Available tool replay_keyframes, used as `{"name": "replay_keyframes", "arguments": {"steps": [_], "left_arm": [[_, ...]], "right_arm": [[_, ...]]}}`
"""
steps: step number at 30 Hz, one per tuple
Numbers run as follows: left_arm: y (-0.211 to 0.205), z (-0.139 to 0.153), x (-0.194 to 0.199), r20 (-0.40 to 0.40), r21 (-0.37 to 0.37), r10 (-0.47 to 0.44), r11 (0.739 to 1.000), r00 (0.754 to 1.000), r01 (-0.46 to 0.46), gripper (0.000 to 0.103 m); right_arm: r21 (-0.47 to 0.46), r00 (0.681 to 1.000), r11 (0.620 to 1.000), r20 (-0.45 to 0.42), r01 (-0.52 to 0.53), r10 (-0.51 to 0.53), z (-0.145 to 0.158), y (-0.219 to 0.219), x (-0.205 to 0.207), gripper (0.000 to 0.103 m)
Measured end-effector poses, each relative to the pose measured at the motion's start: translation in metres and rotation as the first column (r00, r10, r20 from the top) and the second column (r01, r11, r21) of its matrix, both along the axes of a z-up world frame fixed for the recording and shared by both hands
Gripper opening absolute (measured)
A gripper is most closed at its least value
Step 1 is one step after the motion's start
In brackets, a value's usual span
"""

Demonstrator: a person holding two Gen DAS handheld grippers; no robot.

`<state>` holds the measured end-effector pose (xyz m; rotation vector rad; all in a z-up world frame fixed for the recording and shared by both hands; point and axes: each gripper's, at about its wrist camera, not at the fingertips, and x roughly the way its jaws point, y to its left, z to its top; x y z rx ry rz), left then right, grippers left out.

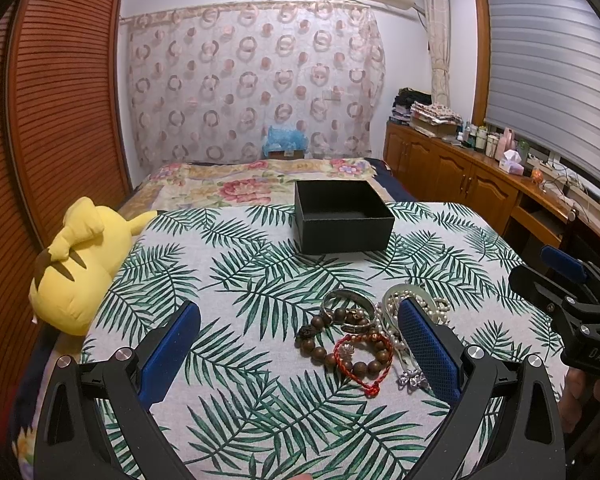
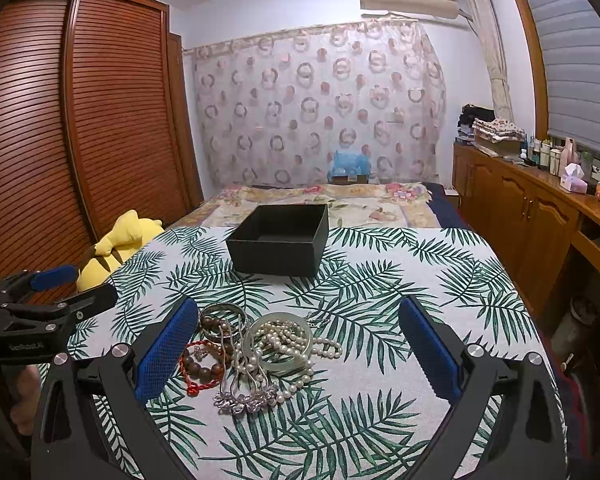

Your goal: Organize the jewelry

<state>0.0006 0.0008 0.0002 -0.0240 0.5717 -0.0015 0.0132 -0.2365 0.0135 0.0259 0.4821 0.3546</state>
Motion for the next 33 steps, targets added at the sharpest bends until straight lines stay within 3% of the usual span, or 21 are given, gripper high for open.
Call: {"name": "replay_keyframes", "arguments": {"steps": [23,33], "left_arm": [[0.000,0.000,-0.004,-0.009,0.003,0.001,1.000,1.000,-0.001,0.095],[0.007,-0.026,0.009,-0.068,0.000,-0.007,1.000,0.998,0.007,0.095]], "right_arm": [[0.002,1.000,1.000,-0.007,-0.023,0.023,-0.001,0.007,0.001,0.100],[-0.011,0.997,0.998,-0.035,-0.069,0.068,-0.010,0.010,0.001,0.100]]}}
